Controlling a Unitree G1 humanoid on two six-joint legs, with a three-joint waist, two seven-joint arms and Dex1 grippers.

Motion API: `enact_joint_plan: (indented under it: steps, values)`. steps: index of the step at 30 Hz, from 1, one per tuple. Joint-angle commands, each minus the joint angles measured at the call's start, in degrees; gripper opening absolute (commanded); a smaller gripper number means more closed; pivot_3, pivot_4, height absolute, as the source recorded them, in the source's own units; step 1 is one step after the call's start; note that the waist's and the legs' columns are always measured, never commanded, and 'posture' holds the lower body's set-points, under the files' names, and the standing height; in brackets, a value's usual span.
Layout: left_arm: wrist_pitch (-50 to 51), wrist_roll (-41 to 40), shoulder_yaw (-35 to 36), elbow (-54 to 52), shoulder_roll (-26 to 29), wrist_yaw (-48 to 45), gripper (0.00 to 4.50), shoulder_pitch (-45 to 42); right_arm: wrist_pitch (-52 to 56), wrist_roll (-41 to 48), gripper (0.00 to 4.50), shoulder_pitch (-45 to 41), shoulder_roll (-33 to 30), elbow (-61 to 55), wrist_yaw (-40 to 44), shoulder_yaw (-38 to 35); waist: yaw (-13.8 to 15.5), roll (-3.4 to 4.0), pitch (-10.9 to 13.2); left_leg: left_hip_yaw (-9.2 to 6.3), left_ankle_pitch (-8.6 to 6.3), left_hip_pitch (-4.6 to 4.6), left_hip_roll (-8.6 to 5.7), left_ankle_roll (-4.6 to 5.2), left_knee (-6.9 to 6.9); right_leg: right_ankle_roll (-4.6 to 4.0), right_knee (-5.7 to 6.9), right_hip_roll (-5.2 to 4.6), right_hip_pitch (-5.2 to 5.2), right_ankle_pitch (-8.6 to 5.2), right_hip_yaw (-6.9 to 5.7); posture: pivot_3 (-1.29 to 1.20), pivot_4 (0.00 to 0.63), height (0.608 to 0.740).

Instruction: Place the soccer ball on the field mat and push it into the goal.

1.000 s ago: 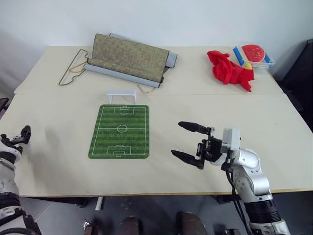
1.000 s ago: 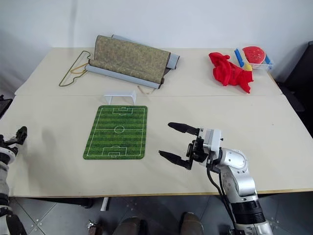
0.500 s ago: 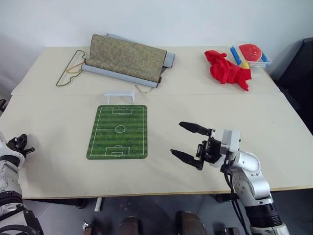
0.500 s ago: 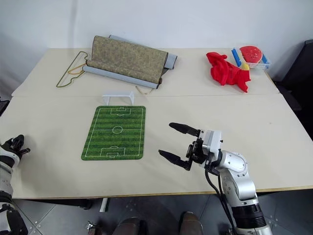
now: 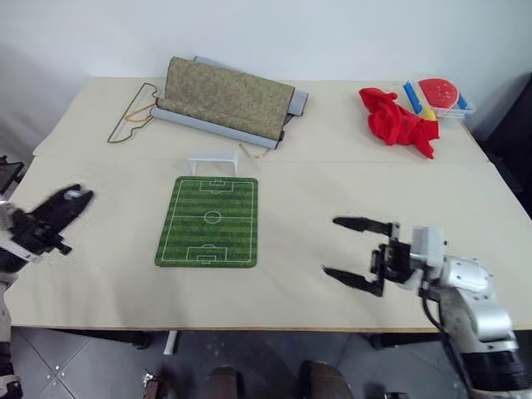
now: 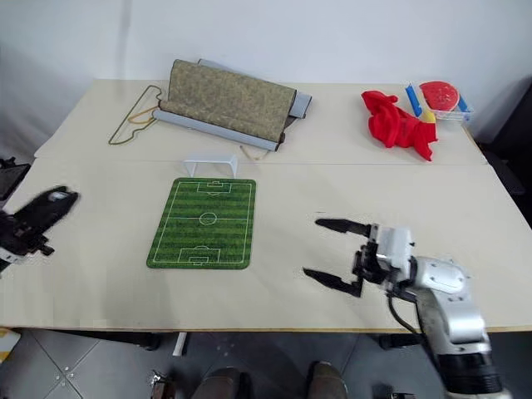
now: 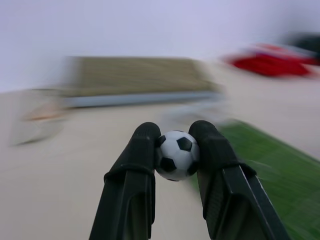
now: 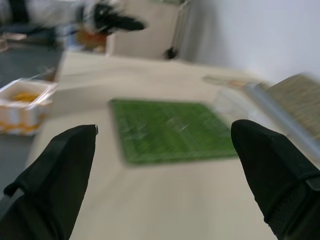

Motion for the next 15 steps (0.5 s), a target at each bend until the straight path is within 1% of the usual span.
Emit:
enact_joint_plan:
  steps: [1, 4, 7, 10, 12, 15]
  values:
    - [1.8, 2.4, -6.8, -2.2, 0.2, -5.8, 0.87, -1.6, 0.0, 1.7, 4.50, 1.1, -1.7, -1.4, 3.6, -1.4, -0.2, 0.04, 0.0, 0.03, 0.00, 0.01, 0.00, 0.01, 0.00, 0.00, 0.01, 0.00, 0.00, 0.00, 0.02, 0.00, 0.150, 0.740]
    - [-8.0, 12.9, -18.1, 2.1, -3.1, -10.3, 0.87, -7.8, -1.4, -0.1, 4.50, 1.6, -1.5, -0.2, 3.1, -1.9, -0.1, 0.02, 0.0, 0.11, 0.00, 0.01, 0.06, 0.01, 0.05, -0.05, 0.01, 0.08, -0.03, 0.03, 0.06, 0.00, 0.150, 0.740]
    - [-16.6, 20.4, -24.8, 8.5, -6.0, -12.8, 0.87, -12.2, -1.4, -0.7, 4.50, 2.7, -0.9, -1.4, 1.6, -2.1, 0.0, 0.02, 0.0, 0.14, 0.00, -0.01, 0.04, 0.01, 0.11, -0.06, 0.01, 0.08, -0.03, 0.07, 0.06, 0.00, 0.150, 0.740]
    - [-22.9, 23.4, -27.1, 15.4, -9.2, -13.4, 0.87, -16.6, -1.4, -1.0, 4.50, 4.2, -0.4, -3.3, 0.2, -2.0, 0.0, 0.01, 0.0, 0.15, 0.00, -0.03, 0.06, 0.01, 0.08, -0.07, 0.00, 0.12, -0.07, 0.07, 0.04, 0.00, 0.150, 0.740]
    - [-24.2, 24.1, -27.7, 19.1, -10.9, -13.2, 0.87, -19.4, -1.0, -1.0, 4.50, 5.2, 0.1, -4.9, -1.5, -2.2, 0.1, -0.01, 0.1, 0.16, 0.00, -0.06, 0.06, 0.01, 0.10, -0.06, -0.01, 0.12, -0.09, 0.07, 0.04, 0.00, 0.150, 0.740]
    - [-26.1, 25.0, -28.2, 22.3, -12.0, -14.1, 0.87, -21.4, -0.6, -1.2, 4.50, 6.5, 0.4, -6.7, -3.5, -2.3, 0.0, -0.02, 0.1, 0.15, -0.02, -0.10, 0.07, 0.03, 0.25, -0.05, 0.00, 0.12, -0.08, 0.08, 0.02, 0.00, 0.150, 0.740]
